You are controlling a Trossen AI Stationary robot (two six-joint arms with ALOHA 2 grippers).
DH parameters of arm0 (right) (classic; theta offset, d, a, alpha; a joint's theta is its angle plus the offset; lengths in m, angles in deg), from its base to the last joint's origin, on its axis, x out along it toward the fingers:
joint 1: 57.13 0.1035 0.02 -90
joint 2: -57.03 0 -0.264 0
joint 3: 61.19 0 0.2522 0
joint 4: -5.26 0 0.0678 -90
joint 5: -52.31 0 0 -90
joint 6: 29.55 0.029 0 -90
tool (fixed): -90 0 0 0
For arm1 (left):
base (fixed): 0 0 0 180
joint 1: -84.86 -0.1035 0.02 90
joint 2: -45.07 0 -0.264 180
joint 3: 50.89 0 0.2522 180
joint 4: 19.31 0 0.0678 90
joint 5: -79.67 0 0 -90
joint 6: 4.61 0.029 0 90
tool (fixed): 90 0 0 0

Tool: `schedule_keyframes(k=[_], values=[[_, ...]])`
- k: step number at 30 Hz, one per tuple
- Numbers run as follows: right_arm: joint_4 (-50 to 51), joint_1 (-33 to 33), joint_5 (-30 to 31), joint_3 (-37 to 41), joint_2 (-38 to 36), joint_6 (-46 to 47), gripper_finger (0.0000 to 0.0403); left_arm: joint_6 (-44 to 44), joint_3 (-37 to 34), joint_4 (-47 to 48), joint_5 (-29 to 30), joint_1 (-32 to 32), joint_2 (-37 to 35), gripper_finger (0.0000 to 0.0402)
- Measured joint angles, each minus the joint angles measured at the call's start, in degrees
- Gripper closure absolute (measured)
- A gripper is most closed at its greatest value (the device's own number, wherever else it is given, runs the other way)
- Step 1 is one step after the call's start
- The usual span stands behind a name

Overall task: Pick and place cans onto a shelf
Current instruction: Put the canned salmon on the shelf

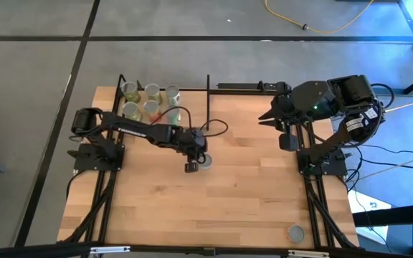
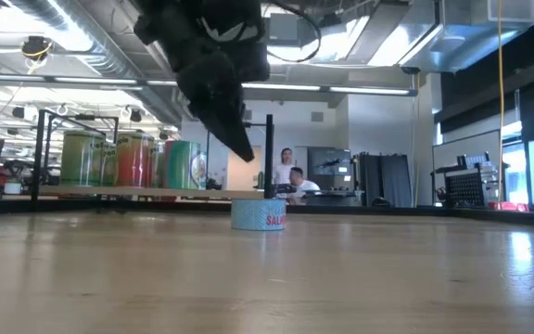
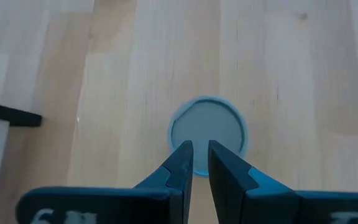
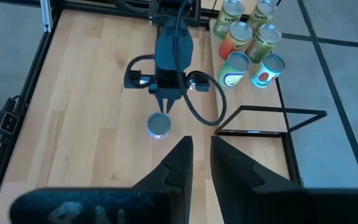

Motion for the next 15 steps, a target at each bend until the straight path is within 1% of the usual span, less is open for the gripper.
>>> schedule_keyframes(k=[4, 6, 8, 10, 15], values=[[0.0, 0.0, 0.0, 0.0, 0.0, -0.3, 0.0344, -0.4, -2.1, -0.4, 0.5, -0.1, 0.9, 0.0360], [0.0, 0.0, 0.0, 0.0, 0.0, -1.3, 0.0344, -1.0, -2.5, -3.4, 0.6, -0.1, 2.8, 0.0359], [0.0, 0.0, -0.1, 0.0, 0.0, -1.7, 0.0344, -2.2, -3.1, -1.9, 0.5, -0.1, 3.9, 0.0360], [0.0, 0.0, -0.1, 0.0, 0.0, -1.6, 0.0344, -3.0, -2.7, -5.2, 0.5, 0.0, 5.8, 0.0360], [0.2, 0.0, -2.2, 0.0, 0.1, -1.7, 0.0344, -3.0, -2.3, -4.5, 0.9, 0.0, 7.2, 0.0360]])
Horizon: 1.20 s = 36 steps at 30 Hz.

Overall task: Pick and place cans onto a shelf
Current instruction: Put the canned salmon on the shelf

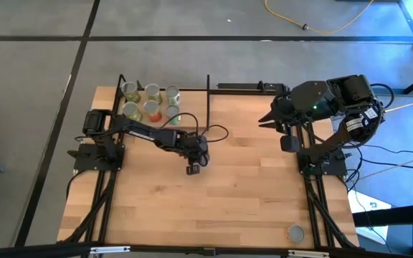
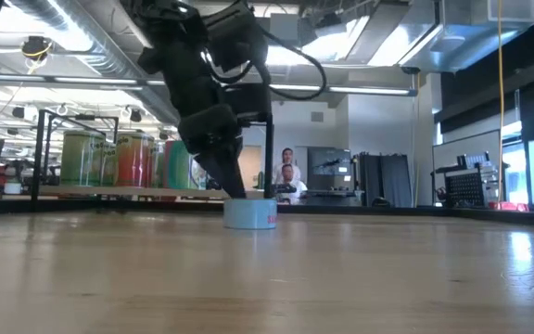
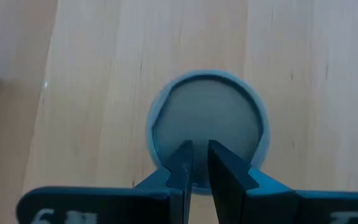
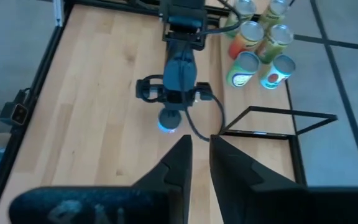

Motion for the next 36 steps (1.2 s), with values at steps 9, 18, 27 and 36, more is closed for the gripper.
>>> schedule_keyframes(k=[9, 18, 27, 36], values=[[-0.1, 0.0, -0.8, 0.0, 0.5, 0.2, 0.0344, 1.5, 2.7, 2.2, 2.3, 0.0, -2.8, 0.0360], [-0.1, 0.0, -0.8, 0.0, 0.9, 0.1, 0.0344, -4.4, 3.8, 9.2, 4.1, -1.9, -2.8, 0.0360], [-0.1, 0.0, -0.8, 0.0, 0.9, 0.0, 0.0344, -5.0, 3.8, 9.0, 0.3, -2.3, -2.8, 0.0360], [-0.1, 0.0, -0.8, 0.0, 0.9, 0.0, 0.0344, -5.9, 3.8, 8.8, 0.6, -2.8, -2.8, 0.0360]])
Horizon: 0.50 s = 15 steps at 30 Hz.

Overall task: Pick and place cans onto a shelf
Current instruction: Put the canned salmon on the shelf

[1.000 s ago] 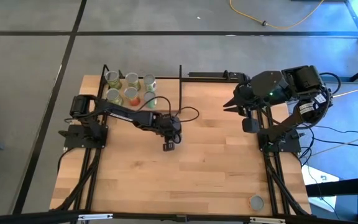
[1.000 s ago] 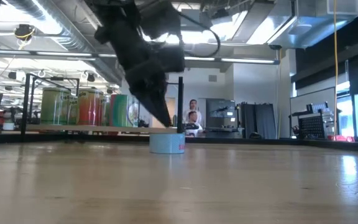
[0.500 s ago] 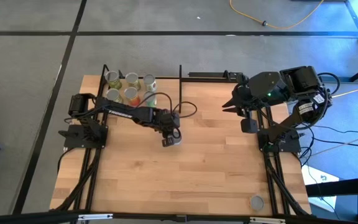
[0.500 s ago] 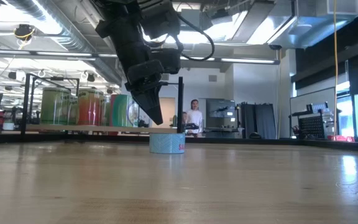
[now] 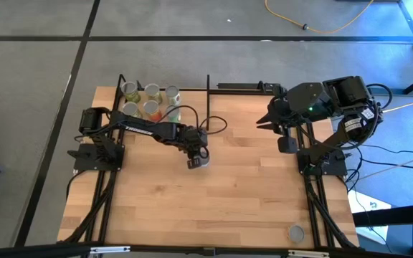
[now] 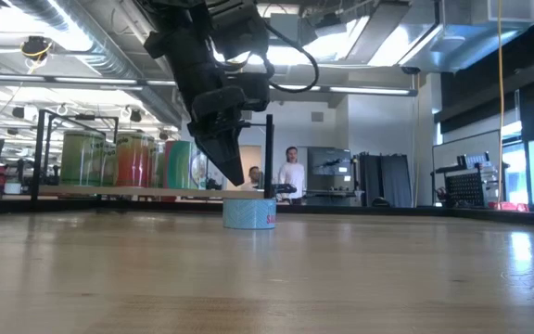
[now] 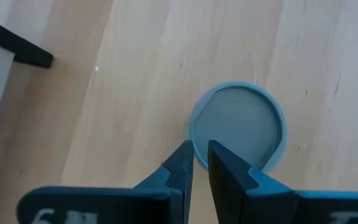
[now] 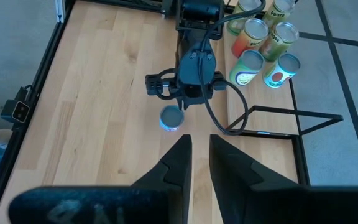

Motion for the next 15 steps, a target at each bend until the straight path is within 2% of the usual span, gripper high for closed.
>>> schedule_keyframes(k=[15], values=[[0.0, 0.0, 0.0, 0.0, 0.0, 0.0, 0.0344, -0.3, 0.0, -1.0, -1.5, -0.8, 3.2, 0.0360]])
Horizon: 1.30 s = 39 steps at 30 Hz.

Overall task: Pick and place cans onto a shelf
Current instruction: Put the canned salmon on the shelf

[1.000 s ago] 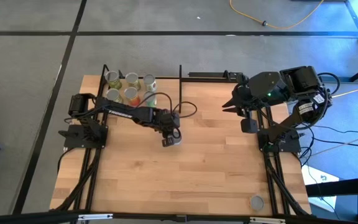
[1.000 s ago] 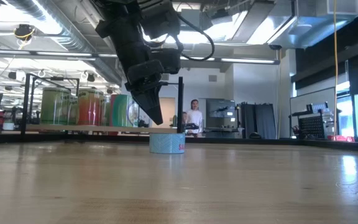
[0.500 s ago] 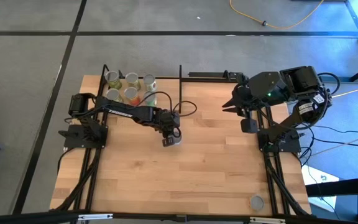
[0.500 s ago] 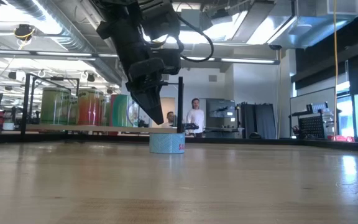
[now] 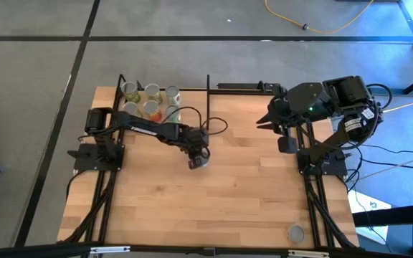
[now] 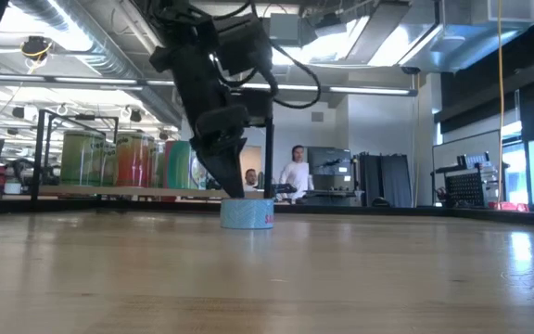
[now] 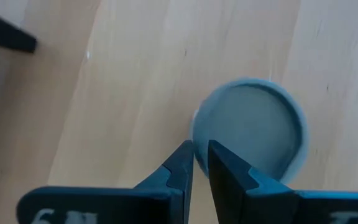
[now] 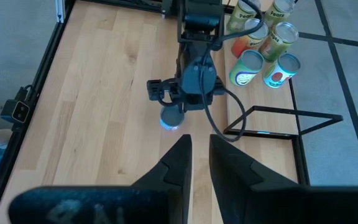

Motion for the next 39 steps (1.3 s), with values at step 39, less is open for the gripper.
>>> schedule_keyframes(k=[39], values=[[0.0, 0.0, 0.0, 0.0, 0.0, 0.0, 0.0344, -12.0, -0.1, 10.7, 1.3, -4.0, -21.8, 0.0400]])
